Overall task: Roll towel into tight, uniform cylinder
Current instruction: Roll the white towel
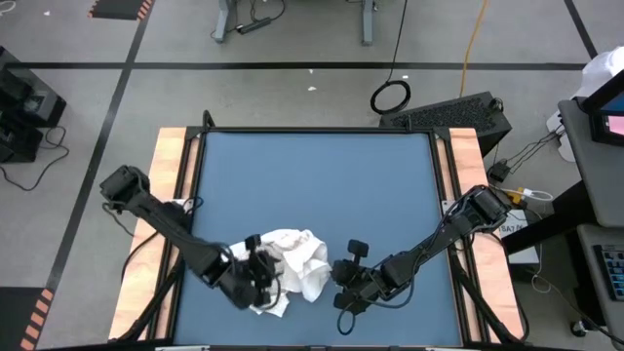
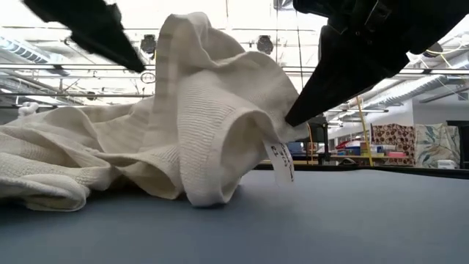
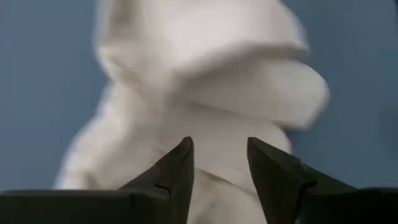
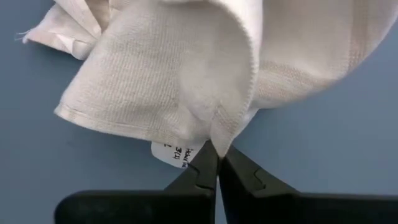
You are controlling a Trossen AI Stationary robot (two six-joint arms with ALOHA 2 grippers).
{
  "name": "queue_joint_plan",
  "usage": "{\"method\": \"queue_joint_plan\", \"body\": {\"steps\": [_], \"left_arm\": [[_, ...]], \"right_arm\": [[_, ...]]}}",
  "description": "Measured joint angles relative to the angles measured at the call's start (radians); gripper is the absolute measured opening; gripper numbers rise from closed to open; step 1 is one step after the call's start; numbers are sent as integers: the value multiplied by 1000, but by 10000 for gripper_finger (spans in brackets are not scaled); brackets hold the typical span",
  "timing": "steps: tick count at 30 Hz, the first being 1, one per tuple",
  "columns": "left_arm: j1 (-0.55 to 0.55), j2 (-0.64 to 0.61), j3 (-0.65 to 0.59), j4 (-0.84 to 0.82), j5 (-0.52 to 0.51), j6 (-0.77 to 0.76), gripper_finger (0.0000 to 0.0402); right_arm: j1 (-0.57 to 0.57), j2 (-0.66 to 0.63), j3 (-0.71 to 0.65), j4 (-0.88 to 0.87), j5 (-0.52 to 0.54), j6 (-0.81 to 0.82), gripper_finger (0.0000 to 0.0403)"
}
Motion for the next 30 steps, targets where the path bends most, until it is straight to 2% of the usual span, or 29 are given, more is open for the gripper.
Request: {"method": "queue_joint_plan", "body": {"steps": [8, 13, 18, 24, 27, 30], "left_arm": [[-48, 174, 1, 153, 3, -32, 169], [-1, 230, 1, 145, 1, -191, 169], [20, 280, 1, 161, 75, -208, 169], [33, 314, 1, 167, 93, -219, 168], [31, 320, 1, 178, 79, -160, 152], [25, 320, 1, 194, 41, -93, 99]], "right_arm": [[0, 0, 0, 1, 0, 0, 1], [0, 0, 0, 3, 0, 0, 0], [0, 0, 0, 3, 0, -1, 0], [0, 0, 0, 7, 0, -1, 0], [0, 0, 0, 11, 0, -2, 0], [0, 0, 0, 12, 0, -2, 0]]}}
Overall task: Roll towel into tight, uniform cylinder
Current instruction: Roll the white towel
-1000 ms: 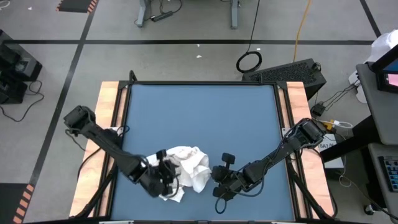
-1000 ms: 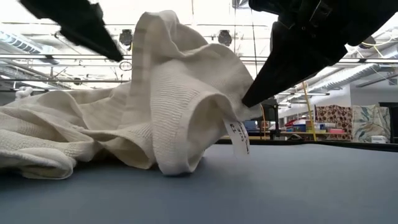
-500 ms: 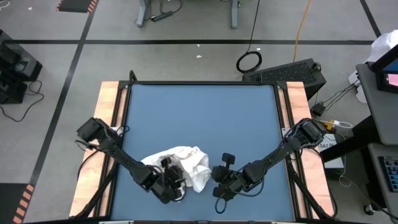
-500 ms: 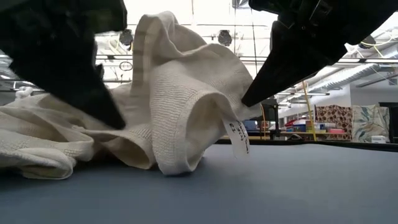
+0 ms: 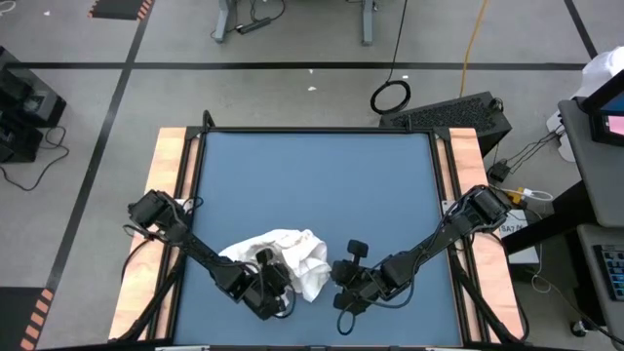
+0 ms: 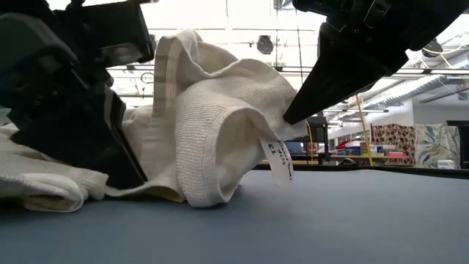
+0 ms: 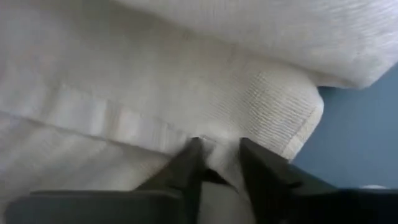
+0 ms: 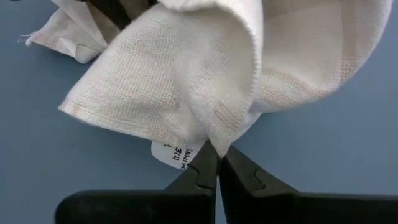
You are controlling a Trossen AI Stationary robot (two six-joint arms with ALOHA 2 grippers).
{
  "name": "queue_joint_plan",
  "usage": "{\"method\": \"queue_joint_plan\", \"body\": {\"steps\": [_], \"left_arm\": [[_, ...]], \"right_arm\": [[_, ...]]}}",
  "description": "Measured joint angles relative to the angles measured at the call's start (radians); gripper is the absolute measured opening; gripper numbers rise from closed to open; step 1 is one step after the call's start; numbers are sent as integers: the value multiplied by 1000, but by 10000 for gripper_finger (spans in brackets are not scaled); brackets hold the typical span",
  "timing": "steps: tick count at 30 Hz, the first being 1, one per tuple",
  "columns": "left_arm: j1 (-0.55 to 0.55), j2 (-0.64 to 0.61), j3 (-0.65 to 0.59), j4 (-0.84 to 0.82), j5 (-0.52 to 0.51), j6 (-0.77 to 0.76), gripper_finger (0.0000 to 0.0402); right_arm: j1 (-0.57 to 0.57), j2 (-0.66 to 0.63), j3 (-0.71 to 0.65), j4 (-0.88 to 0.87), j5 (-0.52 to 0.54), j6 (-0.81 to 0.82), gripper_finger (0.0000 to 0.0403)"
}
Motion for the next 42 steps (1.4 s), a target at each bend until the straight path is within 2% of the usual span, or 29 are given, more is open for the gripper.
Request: {"method": "queue_joint_plan", "body": {"steps": [3, 4, 10, 16, 22, 25, 34, 42], "left_arm": [[3, -24, 0, -15, -39, 38, 26], [7, -35, 0, -20, -51, 52, 15], [25, -134, -1, -56, -120, 149, 12], [28, -216, -1, -134, -138, 156, 6], [-13, -208, -1, -139, -87, 47, 17], [-47, -182, -1, -158, -68, 16, 36], [-117, -170, -1, -240, -125, -169, 116], [-137, -87, 0, -144, -139, -238, 135]], "right_arm": [[0, 0, 0, 0, 0, 0, 0], [0, 0, 0, 1, 0, 0, 0], [0, 0, 0, 1, 1, 0, 0], [0, 0, 0, 1, 4, 0, 0], [0, 0, 0, 1, 8, 0, 0], [0, 0, 0, 2, 8, 0, 0], [-1, 0, 0, 4, 8, 0, 0], [-1, 0, 0, 4, 8, 0, 0]]}}
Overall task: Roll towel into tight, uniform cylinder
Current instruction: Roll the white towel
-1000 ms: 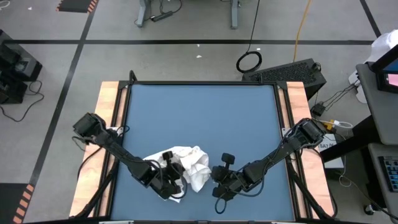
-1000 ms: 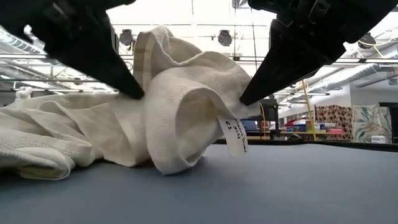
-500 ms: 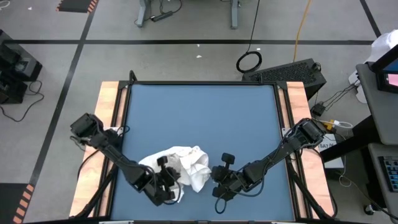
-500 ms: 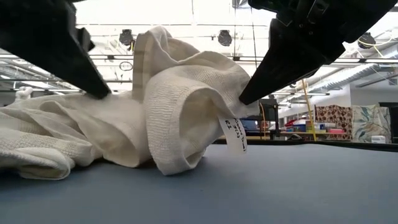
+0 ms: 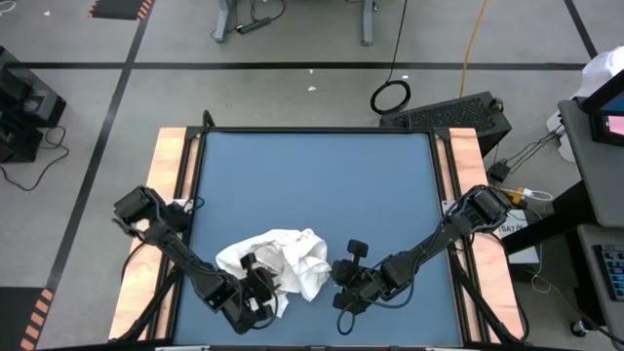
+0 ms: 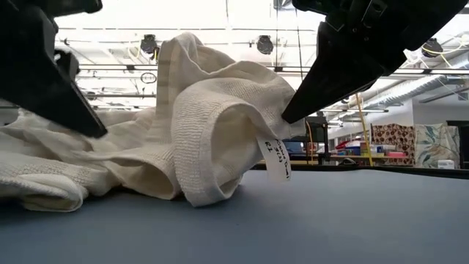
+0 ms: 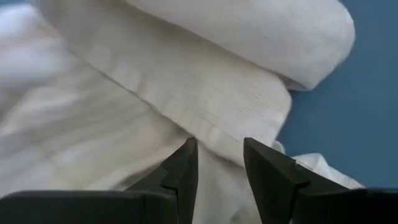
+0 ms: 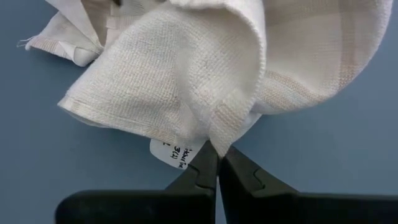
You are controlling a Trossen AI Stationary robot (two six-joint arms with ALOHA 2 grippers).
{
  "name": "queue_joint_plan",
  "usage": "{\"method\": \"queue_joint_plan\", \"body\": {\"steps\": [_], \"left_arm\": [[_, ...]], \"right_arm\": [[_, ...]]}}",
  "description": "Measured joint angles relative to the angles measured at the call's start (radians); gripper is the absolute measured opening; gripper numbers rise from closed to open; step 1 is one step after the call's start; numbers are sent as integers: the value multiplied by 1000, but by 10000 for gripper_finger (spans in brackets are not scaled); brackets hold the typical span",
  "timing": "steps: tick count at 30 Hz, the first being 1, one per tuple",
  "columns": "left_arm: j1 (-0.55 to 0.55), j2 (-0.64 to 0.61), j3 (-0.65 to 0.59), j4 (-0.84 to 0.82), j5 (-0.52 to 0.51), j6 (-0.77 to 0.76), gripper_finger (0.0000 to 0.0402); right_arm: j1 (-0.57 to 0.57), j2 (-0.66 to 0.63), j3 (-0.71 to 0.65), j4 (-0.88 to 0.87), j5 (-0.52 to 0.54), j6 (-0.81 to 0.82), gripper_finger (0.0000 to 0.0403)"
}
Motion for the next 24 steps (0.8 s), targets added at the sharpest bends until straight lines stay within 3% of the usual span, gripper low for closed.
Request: {"method": "queue_joint_plan", "body": {"steps": [24], "left_arm": [[53, 104, 0, 211, 91, 3, 136]], "right_arm": [[0, 0, 0, 3, -8, 0, 0]]}}
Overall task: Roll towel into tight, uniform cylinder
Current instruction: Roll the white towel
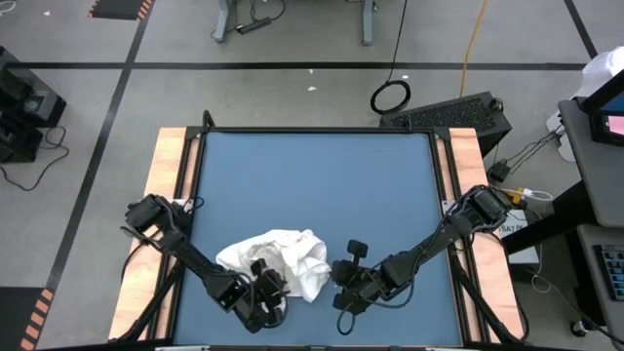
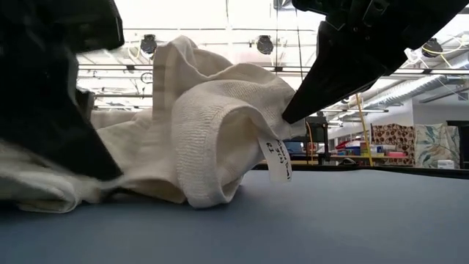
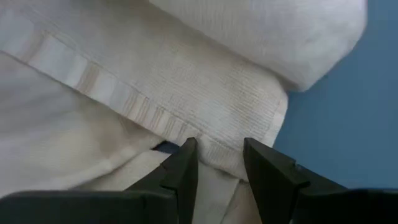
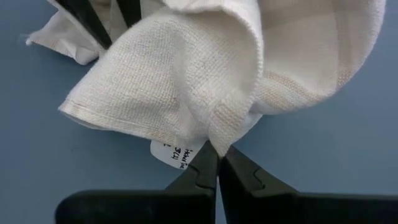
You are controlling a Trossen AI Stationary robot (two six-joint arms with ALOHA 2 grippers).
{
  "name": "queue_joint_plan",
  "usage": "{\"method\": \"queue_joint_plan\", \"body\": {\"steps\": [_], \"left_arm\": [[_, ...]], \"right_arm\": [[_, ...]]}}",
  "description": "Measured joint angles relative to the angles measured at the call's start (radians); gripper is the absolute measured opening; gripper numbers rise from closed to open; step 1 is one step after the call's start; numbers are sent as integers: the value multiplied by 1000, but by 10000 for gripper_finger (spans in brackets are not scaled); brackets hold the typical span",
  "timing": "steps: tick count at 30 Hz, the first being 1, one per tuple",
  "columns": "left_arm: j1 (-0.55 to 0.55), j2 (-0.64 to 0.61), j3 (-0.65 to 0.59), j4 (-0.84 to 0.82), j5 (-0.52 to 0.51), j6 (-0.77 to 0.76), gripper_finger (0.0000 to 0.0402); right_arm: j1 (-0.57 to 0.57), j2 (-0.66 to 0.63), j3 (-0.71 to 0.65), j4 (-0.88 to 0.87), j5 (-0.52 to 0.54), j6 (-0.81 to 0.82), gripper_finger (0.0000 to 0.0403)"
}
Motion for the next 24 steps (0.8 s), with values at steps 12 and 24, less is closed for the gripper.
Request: {"method": "queue_joint_plan", "body": {"steps": [12, 24], "left_arm": [[29, 56, -1, 95, -96, 163, 18], [38, 6, 0, 97, -121, 291, 3]], "right_arm": [[0, 0, 0, 6, 0, 23, 0], [0, 0, 0, 13, 54, 32, 0]]}}
